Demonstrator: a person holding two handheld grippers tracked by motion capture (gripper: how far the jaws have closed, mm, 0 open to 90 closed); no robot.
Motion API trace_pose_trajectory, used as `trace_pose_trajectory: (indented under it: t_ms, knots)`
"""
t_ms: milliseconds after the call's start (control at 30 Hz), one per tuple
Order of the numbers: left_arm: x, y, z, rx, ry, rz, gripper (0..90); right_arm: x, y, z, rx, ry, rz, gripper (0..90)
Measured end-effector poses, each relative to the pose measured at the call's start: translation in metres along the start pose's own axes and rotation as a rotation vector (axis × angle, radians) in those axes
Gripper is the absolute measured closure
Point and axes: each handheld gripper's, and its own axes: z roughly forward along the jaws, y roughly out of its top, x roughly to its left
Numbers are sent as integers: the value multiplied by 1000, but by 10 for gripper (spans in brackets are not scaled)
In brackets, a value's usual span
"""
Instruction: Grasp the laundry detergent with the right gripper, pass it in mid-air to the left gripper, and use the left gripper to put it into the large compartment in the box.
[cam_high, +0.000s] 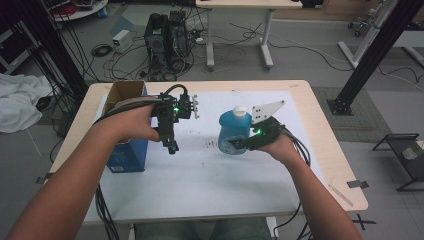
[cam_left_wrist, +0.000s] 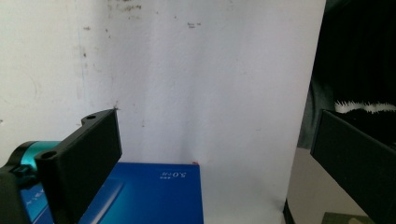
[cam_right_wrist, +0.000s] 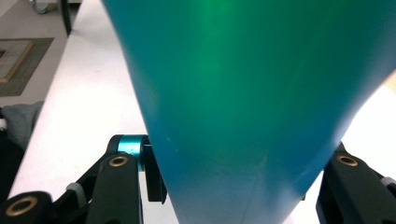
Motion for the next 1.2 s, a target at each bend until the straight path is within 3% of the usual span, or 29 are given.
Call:
trace_pose_trajectory:
  t_ms: [300,633,667,733,867,1200]
  knots:
    - [-4,9,1,-20,-15,19,17,18,9,22,-5,57,-23,457]
    - [-8,16,1,-42,-23,55,17,28,18,42,15,106,-45,456]
    - [-8,17,0,-37,-8,66,17,28,19,44,15,105,-59,456]
    - [-11,18,0,-57,-14,57,17,30,21,48,4,108,-67,457]
    - [-13,21,-1,-42,-27,73,17,32,23,56,1,119,-90,457]
    - [-19,28,-1,-16,8,94,17,37,30,74,-2,136,-113,456]
